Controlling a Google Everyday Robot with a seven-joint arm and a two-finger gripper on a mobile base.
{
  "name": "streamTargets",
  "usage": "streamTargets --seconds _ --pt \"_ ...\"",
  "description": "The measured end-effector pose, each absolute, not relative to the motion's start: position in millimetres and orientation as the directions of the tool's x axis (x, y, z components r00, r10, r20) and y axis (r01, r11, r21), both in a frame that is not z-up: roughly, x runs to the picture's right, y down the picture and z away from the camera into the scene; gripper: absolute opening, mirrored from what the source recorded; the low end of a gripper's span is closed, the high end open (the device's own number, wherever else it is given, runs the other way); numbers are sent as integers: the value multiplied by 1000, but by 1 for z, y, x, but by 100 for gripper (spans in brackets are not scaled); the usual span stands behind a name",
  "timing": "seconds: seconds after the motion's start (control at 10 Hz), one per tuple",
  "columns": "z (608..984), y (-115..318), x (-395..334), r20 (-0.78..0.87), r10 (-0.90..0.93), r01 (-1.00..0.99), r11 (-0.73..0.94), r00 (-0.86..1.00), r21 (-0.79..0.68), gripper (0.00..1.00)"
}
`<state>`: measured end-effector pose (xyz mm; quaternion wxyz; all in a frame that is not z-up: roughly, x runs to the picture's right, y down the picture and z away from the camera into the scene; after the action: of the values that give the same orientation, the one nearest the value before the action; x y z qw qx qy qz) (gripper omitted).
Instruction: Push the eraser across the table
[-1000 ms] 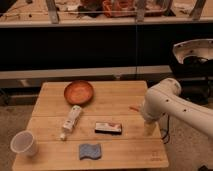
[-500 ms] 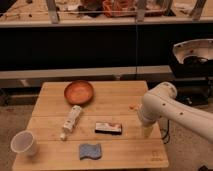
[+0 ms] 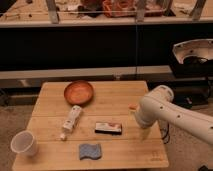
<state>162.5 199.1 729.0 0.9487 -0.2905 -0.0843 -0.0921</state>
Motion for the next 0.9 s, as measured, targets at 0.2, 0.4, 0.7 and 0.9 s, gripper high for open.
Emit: streamTargets --seconds 0.2,0.4,0.7,0.9 --pt "732 203 157 225 -131 234 813 966 -534 80" --pt "733 208 154 235 -130 239 812 963 -533 80" --pt "734 213 149 245 -133 248 809 960 -532 80" --pt "735 216 146 251 -133 252 808 959 -533 80"
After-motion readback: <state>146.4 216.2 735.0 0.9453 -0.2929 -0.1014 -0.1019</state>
